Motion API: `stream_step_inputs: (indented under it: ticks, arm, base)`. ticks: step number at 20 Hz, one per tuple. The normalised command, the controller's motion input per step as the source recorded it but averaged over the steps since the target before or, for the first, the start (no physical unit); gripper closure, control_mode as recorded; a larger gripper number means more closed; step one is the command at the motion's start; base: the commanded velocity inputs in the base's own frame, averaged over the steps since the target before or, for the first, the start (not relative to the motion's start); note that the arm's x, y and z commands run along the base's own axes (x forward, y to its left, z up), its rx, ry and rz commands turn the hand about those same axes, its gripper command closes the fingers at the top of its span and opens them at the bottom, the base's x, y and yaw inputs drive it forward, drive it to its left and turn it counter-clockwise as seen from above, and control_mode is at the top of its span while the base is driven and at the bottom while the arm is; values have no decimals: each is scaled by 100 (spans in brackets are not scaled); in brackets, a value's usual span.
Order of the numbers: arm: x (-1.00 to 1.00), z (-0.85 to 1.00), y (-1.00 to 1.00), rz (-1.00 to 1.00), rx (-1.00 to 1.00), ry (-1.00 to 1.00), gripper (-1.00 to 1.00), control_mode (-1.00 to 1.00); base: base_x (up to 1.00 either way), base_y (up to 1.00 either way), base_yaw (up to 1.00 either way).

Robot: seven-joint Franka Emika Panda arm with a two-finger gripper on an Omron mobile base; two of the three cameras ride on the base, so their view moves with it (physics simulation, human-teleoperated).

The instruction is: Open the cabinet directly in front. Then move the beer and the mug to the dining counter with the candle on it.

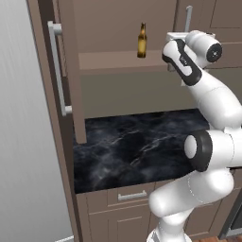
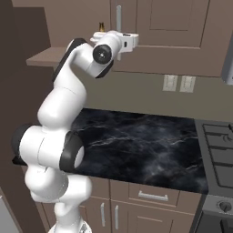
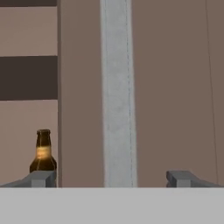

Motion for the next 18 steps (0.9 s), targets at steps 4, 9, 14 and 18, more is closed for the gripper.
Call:
stream_step_inputs:
  ticks: [4,9,14,18]
  arm:
    - [-32,0,-25,0,0,0,100,-100]
    - [-73,1,-39,0,0,0,100,-100]
    - [-92,13,-54,0,0,0,100,-100]
    - [-93,21,-69,0,0,0,100,-100]
  base:
    - [0,0,0]
    - [0,0,0]
    - [0,0,0]
    - [0,0,0]
